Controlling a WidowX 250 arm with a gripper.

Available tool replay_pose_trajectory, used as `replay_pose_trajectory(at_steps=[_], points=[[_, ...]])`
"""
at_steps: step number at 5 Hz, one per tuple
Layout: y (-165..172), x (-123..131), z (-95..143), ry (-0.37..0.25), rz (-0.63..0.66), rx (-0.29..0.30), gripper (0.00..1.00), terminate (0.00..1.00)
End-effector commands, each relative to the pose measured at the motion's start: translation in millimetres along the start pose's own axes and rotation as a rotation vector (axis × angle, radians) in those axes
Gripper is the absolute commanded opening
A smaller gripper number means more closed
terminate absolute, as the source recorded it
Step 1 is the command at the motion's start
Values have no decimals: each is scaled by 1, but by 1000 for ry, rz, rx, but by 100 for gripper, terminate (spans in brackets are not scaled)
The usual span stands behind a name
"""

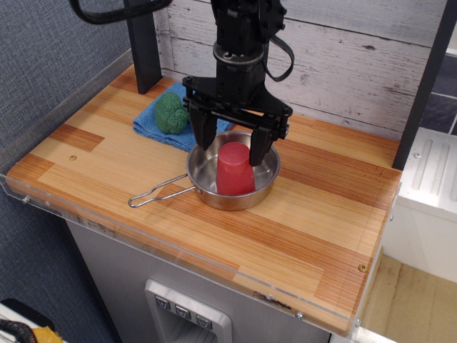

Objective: Move the red cup to the top right corner

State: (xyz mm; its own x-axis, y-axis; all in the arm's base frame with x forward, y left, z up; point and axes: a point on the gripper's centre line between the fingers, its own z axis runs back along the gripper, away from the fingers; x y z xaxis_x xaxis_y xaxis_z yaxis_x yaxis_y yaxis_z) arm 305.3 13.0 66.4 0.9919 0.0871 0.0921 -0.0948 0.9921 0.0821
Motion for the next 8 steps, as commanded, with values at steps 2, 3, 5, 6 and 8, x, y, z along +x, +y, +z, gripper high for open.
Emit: replay_pose_trajectory(at_steps=[2,3,5,6,8], points=[[-9,11,5,-94,-41,-40,100,0],[-9,10,1,-77,-33,-36,100,0],[-2,10,-9,-33,20,-29,100,0],[-1,9,-10,-14,67,-22,100,0],[2,8,2,-9,74,-16,0,0]])
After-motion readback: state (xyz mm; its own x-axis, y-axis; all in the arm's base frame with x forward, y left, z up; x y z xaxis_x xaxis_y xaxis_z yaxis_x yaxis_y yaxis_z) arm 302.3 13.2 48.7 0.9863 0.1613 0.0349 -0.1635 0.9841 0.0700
